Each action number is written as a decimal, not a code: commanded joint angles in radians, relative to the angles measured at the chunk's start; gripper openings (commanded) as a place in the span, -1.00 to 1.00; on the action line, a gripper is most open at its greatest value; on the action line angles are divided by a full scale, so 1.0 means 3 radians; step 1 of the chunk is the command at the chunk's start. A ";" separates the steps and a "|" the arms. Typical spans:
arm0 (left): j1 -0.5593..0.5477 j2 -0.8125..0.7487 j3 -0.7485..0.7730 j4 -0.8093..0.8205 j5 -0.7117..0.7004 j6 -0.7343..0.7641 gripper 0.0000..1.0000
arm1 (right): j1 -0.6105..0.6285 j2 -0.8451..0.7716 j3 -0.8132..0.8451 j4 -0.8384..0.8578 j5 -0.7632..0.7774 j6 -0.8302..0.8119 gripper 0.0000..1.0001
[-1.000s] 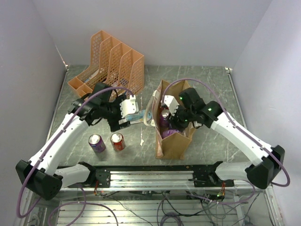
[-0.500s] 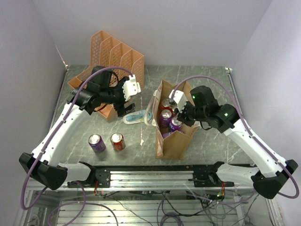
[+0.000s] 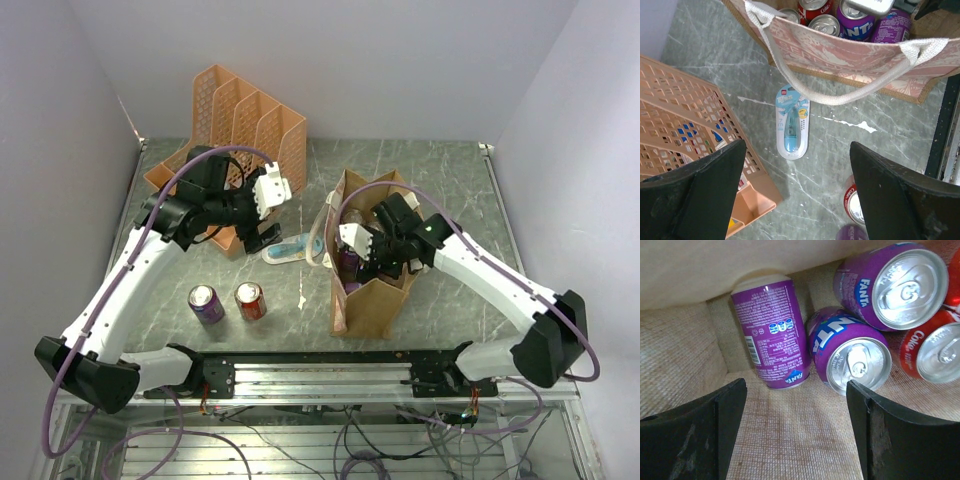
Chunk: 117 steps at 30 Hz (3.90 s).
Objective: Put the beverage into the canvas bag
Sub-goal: Pick up the drink from the canvas bag.
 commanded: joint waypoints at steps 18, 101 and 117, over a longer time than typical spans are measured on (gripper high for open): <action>0.0154 -0.0035 -0.0046 0.0079 0.0114 -0.0019 0.86 | -0.0041 0.0061 -0.0169 -0.0129 -0.0426 -0.0744 0.72; 0.0217 0.0020 0.0002 0.0341 0.0314 -0.0006 0.82 | 0.0253 -0.0448 0.0022 0.0265 -0.0616 0.0377 -1.00; 0.0213 0.0174 0.0122 0.0527 0.0531 -0.0320 0.75 | -0.0009 -0.0609 0.0699 0.0679 -0.0313 0.1013 -1.00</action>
